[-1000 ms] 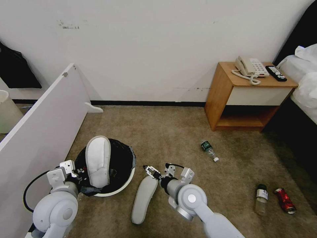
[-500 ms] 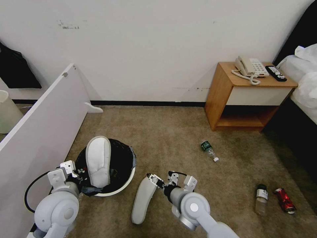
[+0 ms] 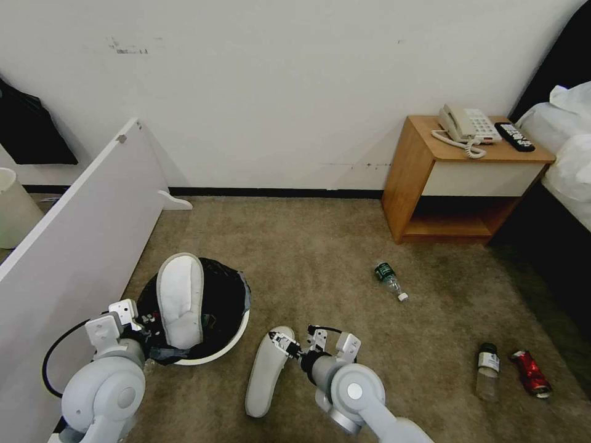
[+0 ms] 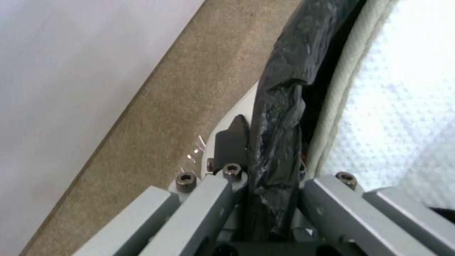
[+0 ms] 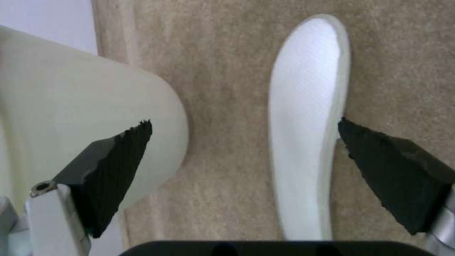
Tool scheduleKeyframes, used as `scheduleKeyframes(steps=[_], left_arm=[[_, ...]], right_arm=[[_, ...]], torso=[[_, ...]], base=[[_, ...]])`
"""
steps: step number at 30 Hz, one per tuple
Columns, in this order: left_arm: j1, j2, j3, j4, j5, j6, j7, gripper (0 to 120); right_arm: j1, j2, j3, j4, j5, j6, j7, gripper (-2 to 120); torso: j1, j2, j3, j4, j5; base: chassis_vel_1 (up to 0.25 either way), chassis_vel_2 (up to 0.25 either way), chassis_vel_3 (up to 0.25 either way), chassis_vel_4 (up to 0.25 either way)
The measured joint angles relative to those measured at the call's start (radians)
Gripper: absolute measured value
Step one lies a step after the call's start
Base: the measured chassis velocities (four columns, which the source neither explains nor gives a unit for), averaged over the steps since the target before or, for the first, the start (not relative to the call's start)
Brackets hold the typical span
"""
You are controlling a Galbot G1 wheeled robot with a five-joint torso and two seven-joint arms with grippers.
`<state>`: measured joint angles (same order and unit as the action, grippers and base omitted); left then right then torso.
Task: Pick up the trash bin, then pick up the garbage from the floor and place it into the trash bin.
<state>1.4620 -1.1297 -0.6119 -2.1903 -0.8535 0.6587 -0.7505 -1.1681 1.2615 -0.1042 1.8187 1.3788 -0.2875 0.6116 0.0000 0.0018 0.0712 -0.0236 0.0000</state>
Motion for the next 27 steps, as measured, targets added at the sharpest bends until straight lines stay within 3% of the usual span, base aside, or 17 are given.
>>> scheduleKeyframes(steps=[27], left_arm=[[0.005, 0.020, -0.012, -0.021, -0.004, -0.004, 0.021, 1]], right_arm=[[-0.028, -0.011, 0.034, -0.051, -0.058, 0.005, -0.038, 100]], torso=[[0.000, 0.000, 0.000, 0.0000, 0.0000]], base=[[0.000, 0.000, 0.000, 0.000]])
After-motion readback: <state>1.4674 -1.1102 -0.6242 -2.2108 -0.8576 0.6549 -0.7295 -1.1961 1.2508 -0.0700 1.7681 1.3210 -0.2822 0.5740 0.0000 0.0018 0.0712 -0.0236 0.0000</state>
